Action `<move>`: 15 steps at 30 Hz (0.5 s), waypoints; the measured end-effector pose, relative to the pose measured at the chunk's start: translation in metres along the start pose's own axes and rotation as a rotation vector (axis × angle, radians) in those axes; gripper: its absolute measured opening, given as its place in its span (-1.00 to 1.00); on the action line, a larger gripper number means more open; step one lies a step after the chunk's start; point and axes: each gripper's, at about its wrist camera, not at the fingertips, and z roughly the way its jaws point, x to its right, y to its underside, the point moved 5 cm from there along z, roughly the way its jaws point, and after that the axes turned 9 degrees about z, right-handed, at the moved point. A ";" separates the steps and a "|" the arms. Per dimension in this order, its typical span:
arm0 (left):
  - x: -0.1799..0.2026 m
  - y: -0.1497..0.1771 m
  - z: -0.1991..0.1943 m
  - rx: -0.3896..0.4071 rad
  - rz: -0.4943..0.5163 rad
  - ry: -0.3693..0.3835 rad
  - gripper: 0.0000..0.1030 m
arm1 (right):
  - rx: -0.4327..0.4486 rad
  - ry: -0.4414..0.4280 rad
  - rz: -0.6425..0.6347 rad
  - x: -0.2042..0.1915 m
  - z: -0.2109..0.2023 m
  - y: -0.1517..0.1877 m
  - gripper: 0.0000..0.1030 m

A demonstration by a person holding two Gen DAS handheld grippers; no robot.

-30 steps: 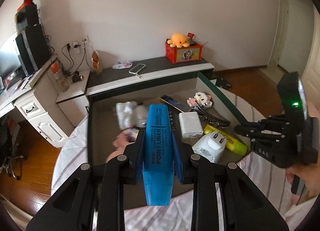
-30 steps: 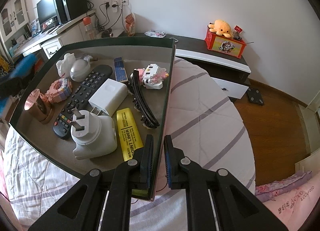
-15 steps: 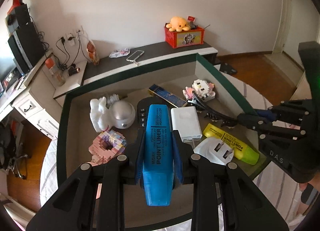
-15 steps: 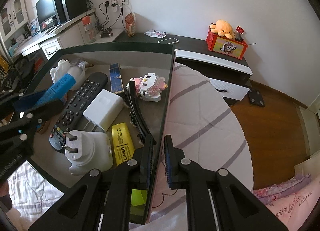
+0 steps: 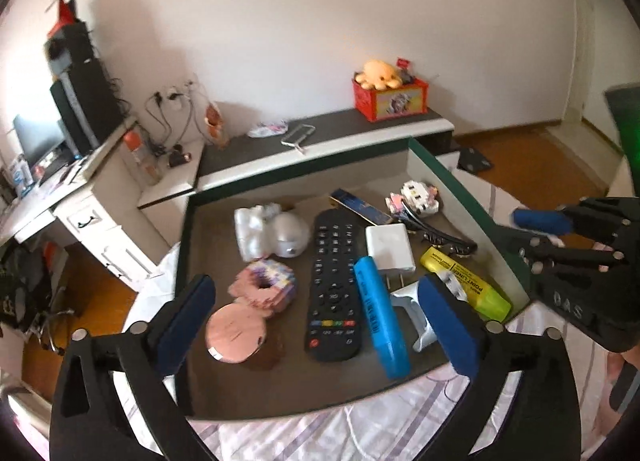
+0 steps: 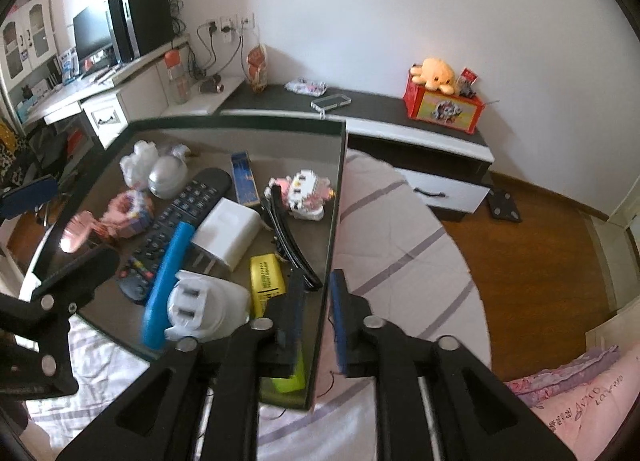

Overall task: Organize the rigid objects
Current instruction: 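Lower the blue highlighter into the box and open the left tool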

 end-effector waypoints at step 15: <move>-0.027 0.044 -0.112 0.143 -0.118 -0.077 0.99 | 0.298 -0.014 -0.042 -0.037 -0.134 0.029 1.00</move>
